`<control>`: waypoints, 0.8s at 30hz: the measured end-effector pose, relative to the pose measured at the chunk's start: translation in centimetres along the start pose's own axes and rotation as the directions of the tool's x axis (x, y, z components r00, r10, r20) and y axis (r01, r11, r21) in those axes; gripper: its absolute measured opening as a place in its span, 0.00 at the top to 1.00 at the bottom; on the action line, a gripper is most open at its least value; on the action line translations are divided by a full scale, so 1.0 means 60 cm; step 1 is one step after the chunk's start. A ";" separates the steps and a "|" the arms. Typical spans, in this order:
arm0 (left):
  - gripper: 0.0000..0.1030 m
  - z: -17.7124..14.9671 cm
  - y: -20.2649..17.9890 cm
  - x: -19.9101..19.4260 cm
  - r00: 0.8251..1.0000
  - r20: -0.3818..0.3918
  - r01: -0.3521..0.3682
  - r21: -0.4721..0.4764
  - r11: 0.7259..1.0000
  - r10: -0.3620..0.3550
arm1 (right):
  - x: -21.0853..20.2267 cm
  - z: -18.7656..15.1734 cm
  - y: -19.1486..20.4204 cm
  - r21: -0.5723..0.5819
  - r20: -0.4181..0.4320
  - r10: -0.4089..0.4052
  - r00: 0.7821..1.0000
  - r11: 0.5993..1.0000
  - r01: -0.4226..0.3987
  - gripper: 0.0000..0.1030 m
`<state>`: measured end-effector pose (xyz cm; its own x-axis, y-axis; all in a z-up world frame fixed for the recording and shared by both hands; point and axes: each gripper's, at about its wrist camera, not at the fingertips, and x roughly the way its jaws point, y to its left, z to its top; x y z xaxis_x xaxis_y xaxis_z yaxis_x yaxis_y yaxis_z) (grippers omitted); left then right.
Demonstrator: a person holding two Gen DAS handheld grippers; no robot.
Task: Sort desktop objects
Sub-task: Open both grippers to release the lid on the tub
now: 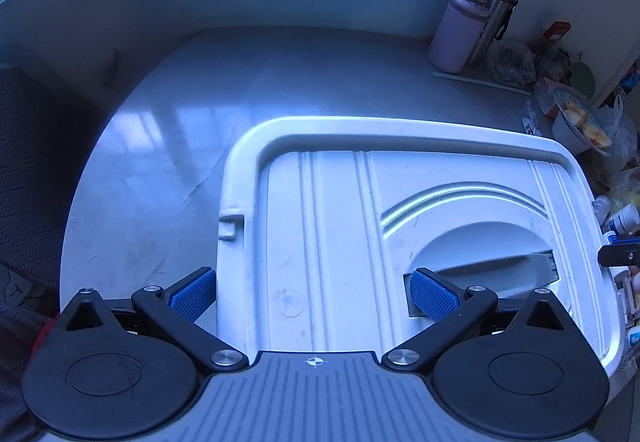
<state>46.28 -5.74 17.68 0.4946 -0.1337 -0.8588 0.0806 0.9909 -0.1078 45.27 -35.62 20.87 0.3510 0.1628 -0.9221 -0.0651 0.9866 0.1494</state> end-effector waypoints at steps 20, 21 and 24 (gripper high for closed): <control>0.00 -0.100 -0.047 -0.131 0.942 0.332 -0.091 0.099 0.991 0.053 | -0.062 -0.141 0.080 0.098 0.254 -0.027 0.967 0.995 0.002 0.39; 0.00 -0.108 -0.050 -0.137 0.933 0.355 -0.094 0.109 0.990 0.049 | -0.064 -0.151 0.083 0.103 0.271 -0.037 0.962 0.995 0.009 0.38; 0.00 -0.133 -0.054 -0.157 0.914 0.405 -0.085 0.119 0.989 0.030 | -0.079 -0.189 0.089 0.115 0.337 -0.067 0.939 0.993 0.030 0.34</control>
<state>34.44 -7.56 22.10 0.8052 -0.0986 -0.5848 0.1402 0.9898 0.0262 32.70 -31.20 21.99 0.6492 0.0888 -0.7555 0.0531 0.9854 0.1615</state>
